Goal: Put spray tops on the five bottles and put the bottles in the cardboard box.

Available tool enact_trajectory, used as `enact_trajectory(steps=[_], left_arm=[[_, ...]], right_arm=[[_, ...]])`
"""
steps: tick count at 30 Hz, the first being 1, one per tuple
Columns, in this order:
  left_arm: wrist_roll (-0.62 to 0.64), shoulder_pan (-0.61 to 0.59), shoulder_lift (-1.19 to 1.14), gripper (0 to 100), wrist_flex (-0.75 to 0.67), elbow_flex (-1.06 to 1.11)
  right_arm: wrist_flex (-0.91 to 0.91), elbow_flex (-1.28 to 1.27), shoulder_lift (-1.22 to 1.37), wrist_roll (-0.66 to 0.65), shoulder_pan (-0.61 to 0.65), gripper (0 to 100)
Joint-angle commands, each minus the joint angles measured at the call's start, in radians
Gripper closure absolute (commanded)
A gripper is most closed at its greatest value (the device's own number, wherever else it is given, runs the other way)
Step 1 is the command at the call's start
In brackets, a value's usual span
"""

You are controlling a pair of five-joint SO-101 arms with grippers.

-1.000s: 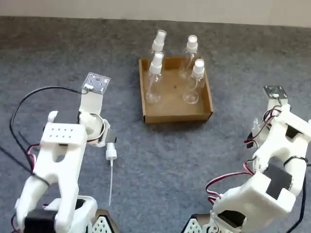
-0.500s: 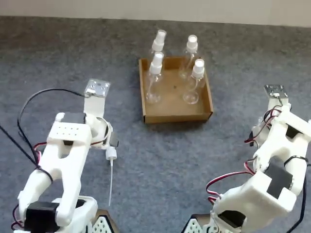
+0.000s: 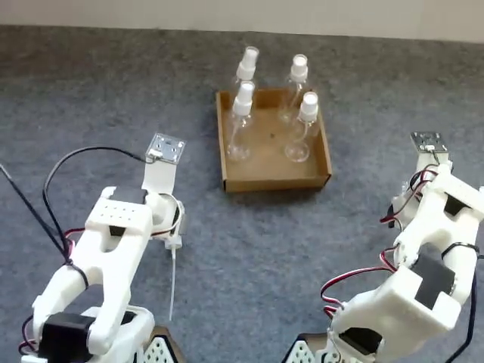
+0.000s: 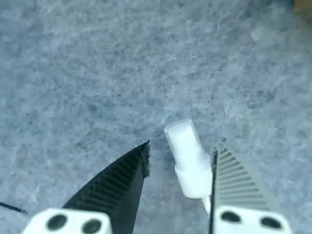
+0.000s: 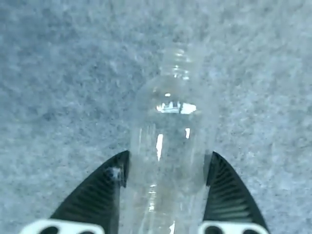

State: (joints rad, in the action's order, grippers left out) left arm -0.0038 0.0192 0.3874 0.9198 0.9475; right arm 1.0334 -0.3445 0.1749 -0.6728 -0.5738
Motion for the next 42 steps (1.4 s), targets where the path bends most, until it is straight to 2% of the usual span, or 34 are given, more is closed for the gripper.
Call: enact_trajectory(steps=[1, 8, 14, 18, 22, 25, 29, 32, 36, 42], left_arm=[[0.009, 0.048, -0.002, 81, -0.071, 0.030], [0.006, 0.053, -0.021, 82, -0.121, 0.059], [0.008, 0.048, -0.173, 91, -0.135, -0.022], [0.009, 0.045, -0.163, 94, -0.129, -0.050], [0.011, 0.045, -0.104, 96, -0.120, -0.059], [0.012, 0.045, -0.074, 96, -0.060, -0.124], [0.071, 0.045, -0.099, 96, -0.014, -0.197], [0.074, 0.048, -0.134, 96, -0.015, -0.200], [0.061, 0.044, -0.163, 96, -0.015, -0.199], [0.060, 0.044, -0.185, 96, -0.015, -0.197]], right_arm=[[-0.024, 0.001, 0.008, -0.005, -0.016, 86.5], [-0.024, 0.001, 0.008, -0.005, -0.018, 86.5], [-0.024, 0.002, 0.007, -0.005, -0.030, 86.5], [-0.015, 0.008, 0.007, -0.005, -0.065, 86.5], [0.091, 0.087, 0.007, -0.005, -0.067, 86.5], [0.186, 0.203, 0.012, 0.008, -0.061, 85.8], [0.271, 0.341, 0.015, 0.040, -0.047, 76.8], [0.277, 0.352, 0.016, 0.044, -0.045, 71.3], [0.280, 0.357, 0.016, 0.048, -0.001, 70.6], [0.278, 0.383, 0.019, 0.149, 0.093, 70.6]])
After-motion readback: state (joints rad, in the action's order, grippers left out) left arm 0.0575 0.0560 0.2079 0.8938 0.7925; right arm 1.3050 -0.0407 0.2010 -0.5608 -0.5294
